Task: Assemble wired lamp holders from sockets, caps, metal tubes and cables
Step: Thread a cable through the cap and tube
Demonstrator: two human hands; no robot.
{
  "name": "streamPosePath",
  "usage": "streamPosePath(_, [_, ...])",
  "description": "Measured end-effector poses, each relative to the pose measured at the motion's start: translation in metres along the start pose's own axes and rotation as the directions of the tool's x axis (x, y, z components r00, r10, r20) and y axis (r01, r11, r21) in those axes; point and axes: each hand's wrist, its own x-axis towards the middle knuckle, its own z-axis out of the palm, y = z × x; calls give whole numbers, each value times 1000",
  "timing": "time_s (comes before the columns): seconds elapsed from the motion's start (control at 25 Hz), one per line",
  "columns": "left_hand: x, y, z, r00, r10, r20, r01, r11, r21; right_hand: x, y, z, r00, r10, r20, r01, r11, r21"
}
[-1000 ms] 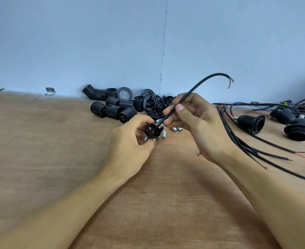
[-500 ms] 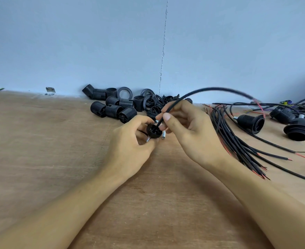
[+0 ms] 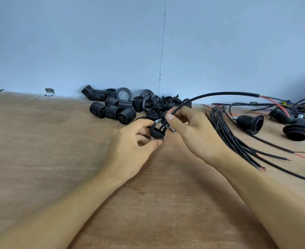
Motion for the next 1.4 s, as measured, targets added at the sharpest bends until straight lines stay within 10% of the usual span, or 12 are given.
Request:
streamPosePath(0.36, [0,-1,0,999,28,25,-29,999,17,0,7,9,998,32,62,-34,999,22])
streamPosePath(0.64, [-3,1,1,999,-29,47,30,999,-39,6,4,8,959,282,3,-253,856,452])
streamPosePath(1.12, [-6,4,7,997,-28,74,33,996,-77,3,-2,-2,998,58,40,-68,943,325])
streamPosePath(1.4, [2,11,8,990,-98,104,132,900,-415,0,-1,8,992,68,106,-102,926,365])
